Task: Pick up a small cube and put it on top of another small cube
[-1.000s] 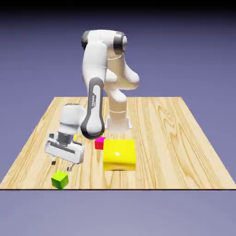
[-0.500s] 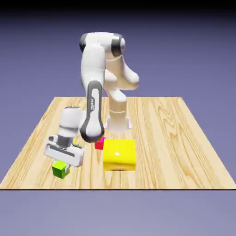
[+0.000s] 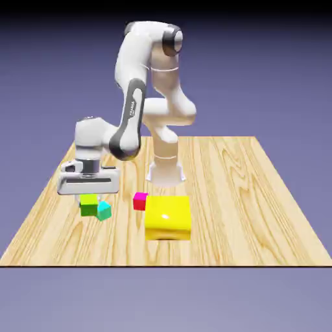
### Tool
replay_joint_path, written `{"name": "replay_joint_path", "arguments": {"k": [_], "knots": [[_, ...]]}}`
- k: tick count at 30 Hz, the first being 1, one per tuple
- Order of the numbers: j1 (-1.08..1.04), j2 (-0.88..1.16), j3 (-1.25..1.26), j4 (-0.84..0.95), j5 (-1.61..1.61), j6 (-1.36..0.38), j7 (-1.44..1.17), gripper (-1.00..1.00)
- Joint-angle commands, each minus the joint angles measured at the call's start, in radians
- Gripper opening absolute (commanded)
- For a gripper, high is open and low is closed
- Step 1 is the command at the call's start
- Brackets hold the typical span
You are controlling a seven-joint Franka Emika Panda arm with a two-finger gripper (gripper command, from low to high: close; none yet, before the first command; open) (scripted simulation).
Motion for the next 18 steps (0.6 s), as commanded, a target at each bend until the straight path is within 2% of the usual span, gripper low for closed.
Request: {"name": "replay_joint_path", "arguments": {"k": [1,18], "knots": [[0.015,-0.028,-0.025,-0.019,-0.032,-0.027,-0.044,-1.0],[0.192,-0.499,-0.455,-0.347,-0.578,-0.497,-0.783,-1.0]]}}
